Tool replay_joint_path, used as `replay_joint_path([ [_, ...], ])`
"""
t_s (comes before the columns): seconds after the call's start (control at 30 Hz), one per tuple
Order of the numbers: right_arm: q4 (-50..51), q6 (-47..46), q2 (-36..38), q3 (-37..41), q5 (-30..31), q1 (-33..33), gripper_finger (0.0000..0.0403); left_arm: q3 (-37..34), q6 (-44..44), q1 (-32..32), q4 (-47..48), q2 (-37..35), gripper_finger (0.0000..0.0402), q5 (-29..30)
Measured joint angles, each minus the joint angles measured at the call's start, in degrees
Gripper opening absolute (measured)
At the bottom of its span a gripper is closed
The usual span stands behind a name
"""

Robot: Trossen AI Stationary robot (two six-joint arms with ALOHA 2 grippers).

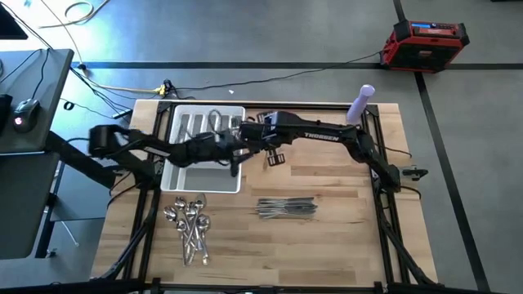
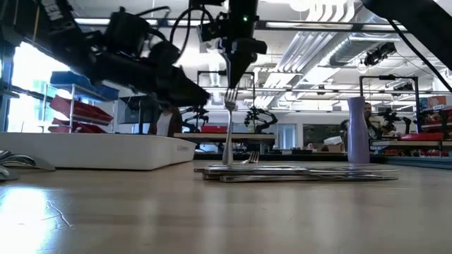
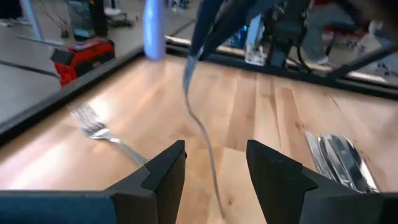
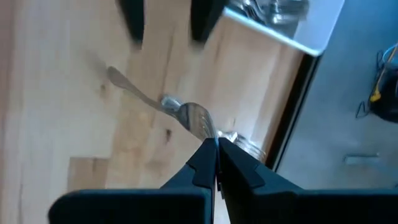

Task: Sort silverware
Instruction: Put the fork in the silverware tray

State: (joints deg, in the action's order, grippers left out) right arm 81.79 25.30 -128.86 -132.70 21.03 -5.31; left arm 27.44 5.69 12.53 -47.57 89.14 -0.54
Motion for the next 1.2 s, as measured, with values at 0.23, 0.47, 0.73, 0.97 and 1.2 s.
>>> replay_joint_path([
  [0.23,-1.0,-1.3,0.4,0.0,-0.2,2.2,0.0,5.2,0.0,-1.9,0.1,8.4,0.0155,4.1],
  [0.47,-2.5,-1.1,0.7,-0.1,-1.3,3.6,0.0,8.4,2.7,-3.0,-0.1,13.6,0.0152,4.9],
  [0.73,-2.3,-2.2,0.7,-0.1,-1.1,3.7,0.0,10.1,3.2,-3.6,3.7,15.1,0.0034,5.4],
  [0.97,-2.0,-4.8,0.9,-0.1,-3.1,2.7,0.0001,10.0,0.3,-3.9,13.3,9.3,0.0001,7.2],
  [1.2,-1.3,-5.0,0.9,-0.1,-6.7,1.1,0.008,10.0,-0.9,-3.5,20.2,4.1,0.0,10.1],
])
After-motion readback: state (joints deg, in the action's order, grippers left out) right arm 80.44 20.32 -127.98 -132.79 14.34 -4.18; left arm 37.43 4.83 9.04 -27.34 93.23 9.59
